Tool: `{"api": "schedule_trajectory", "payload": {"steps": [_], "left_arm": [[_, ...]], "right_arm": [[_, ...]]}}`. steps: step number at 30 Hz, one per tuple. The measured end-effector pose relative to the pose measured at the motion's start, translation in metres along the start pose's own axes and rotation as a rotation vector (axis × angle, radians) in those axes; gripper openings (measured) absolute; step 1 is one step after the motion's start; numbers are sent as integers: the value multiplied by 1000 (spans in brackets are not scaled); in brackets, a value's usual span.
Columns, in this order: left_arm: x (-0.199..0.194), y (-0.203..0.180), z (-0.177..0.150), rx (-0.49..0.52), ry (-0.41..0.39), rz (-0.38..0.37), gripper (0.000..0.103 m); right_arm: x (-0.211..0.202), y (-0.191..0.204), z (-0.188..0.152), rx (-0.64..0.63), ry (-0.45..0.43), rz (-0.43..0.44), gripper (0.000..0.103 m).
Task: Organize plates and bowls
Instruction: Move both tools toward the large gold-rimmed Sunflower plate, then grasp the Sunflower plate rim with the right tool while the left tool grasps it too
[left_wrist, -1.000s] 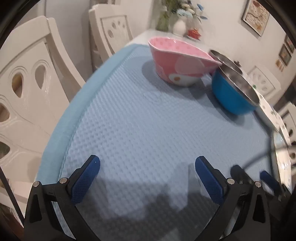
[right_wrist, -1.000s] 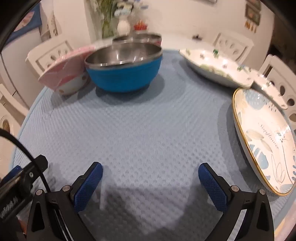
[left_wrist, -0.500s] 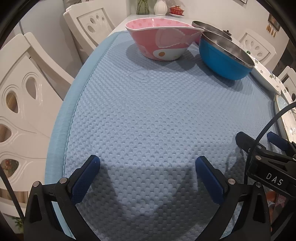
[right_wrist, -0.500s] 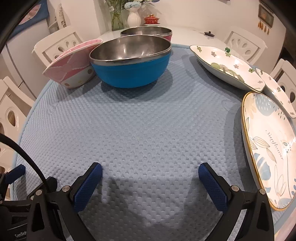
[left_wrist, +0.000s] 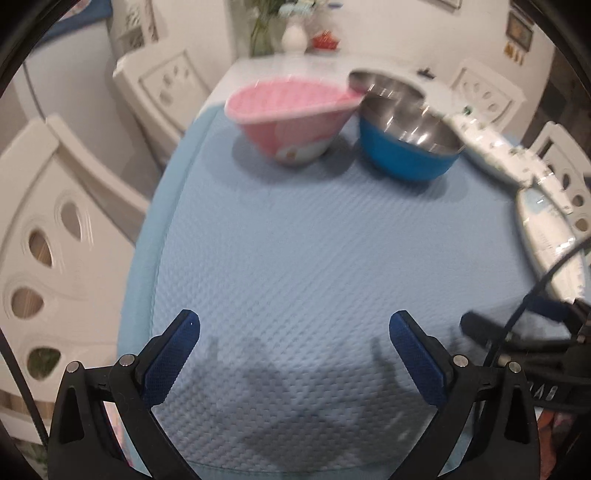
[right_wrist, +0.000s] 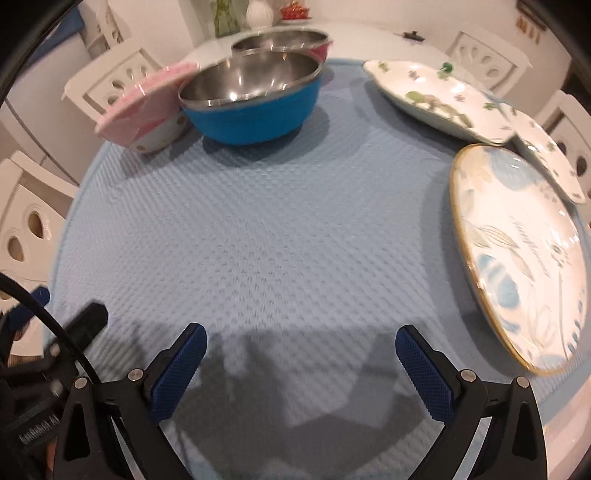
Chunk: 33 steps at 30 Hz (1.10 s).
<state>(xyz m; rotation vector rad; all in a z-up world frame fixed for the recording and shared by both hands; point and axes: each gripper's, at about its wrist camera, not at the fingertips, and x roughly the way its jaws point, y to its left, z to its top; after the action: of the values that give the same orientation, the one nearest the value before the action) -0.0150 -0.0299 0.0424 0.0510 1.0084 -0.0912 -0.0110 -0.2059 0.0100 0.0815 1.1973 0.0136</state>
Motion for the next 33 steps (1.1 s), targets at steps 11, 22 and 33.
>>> {"api": "schedule_trajectory", "payload": {"steps": [11,22,33], "left_arm": [[-50,-63,37,65,-120,-160,102],[-27,-179,60,147,-79,-251,102],[37,-232,68,8,84,-311,77]], "right_arm": [[-94,-69,13,96,-233,-63,102],[-113,-209,29,203,-236,-141,102],[-53,-279,42,132,-55,-9,66]]}}
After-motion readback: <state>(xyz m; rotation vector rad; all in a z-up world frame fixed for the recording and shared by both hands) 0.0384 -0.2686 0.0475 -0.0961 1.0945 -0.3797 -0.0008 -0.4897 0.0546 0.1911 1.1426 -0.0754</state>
